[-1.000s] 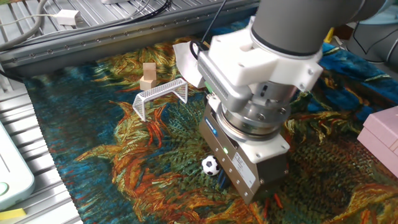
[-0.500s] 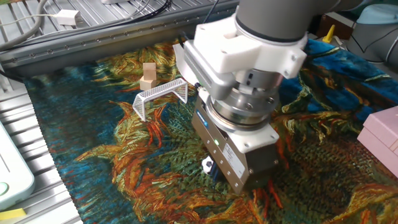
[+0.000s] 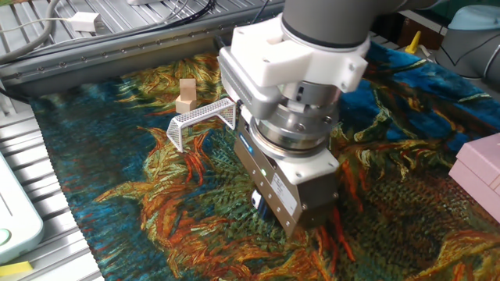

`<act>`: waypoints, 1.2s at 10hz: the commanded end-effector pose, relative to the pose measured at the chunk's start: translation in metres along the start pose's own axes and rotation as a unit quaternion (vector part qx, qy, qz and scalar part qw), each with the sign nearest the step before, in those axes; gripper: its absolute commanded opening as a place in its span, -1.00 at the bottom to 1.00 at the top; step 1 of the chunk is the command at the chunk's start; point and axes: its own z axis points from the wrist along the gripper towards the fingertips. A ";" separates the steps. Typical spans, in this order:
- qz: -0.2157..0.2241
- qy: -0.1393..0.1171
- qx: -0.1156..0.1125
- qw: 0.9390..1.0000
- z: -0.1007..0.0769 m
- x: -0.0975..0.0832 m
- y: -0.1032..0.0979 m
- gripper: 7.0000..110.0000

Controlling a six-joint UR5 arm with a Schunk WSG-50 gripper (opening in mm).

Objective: Push the soccer ball into the goal

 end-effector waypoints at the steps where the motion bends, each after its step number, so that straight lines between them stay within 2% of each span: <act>1: 0.007 0.008 -0.006 1.000 -0.001 0.004 -0.005 -1.00; 3: 0.006 0.015 -0.007 1.000 -0.005 0.011 -0.011 -1.00; 5: -0.007 0.016 -0.016 1.000 0.000 0.014 -0.025 -1.00; 7: -0.011 0.013 -0.015 1.000 0.004 0.014 -0.036 -1.00; 12: -0.016 0.011 -0.013 1.000 -0.006 0.010 -0.054 -1.00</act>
